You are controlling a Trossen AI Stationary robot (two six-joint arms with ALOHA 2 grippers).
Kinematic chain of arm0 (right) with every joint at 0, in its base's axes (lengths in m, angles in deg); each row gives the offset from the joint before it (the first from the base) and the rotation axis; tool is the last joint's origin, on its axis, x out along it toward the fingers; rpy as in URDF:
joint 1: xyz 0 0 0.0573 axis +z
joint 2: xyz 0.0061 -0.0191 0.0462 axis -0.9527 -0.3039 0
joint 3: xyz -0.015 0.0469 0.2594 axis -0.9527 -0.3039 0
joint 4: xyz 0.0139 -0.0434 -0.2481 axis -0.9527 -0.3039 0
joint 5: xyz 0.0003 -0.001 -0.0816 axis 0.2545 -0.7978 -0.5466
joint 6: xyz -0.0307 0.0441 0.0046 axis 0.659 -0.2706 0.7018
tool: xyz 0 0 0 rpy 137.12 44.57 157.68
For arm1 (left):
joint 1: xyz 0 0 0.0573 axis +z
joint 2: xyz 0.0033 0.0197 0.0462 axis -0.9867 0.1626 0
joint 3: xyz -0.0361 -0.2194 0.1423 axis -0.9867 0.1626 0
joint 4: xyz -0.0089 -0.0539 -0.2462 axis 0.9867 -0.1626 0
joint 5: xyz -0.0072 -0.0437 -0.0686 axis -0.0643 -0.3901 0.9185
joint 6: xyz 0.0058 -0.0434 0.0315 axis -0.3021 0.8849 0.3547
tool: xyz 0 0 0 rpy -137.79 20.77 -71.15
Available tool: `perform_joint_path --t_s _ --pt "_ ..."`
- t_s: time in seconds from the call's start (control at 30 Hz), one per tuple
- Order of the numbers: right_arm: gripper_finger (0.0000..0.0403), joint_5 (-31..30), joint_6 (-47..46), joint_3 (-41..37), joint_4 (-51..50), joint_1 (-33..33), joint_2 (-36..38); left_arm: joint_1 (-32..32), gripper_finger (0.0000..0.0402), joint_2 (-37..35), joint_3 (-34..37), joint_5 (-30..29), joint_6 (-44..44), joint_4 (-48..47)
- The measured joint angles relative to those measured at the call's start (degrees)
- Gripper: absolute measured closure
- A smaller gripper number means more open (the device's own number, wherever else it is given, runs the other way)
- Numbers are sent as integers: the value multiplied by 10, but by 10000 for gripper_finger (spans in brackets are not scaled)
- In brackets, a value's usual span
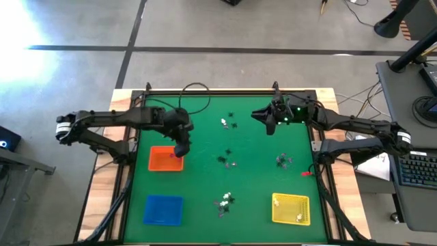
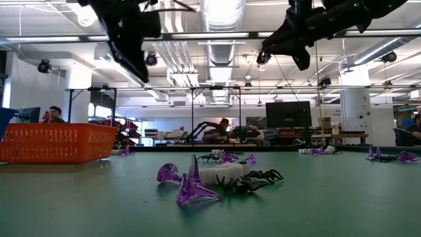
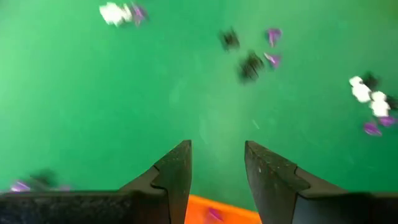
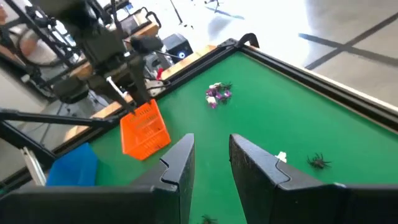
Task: Sort Halloween decoration
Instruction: Put the black spider toy into the blue bin
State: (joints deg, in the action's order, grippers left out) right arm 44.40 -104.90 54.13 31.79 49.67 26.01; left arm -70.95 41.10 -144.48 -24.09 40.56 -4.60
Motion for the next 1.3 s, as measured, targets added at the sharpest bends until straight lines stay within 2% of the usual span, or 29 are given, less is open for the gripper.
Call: perform_joint_path --t_s 0.17,0.37,0.5,0.77,1.03,1.3 --pt "310 0 2 0 1 0 -1 9 272 45 -54 -12 -60 3" --pt "310 0 2 0 2 0 -1 10 271 131 -89 -11 -143 12" --pt "310 0 -1 0 4 0 -1 10 271 180 -112 10 -200 10" --pt "310 0 -12 0 4 0 -1 10 271 240 -126 48 -255 28" --pt "310 0 -51 0 4 0 -1 10 271 297 -126 50 -270 46" --pt "310 -9 -103 11 -7 0 14 10 271 330 -126 162 -275 67"
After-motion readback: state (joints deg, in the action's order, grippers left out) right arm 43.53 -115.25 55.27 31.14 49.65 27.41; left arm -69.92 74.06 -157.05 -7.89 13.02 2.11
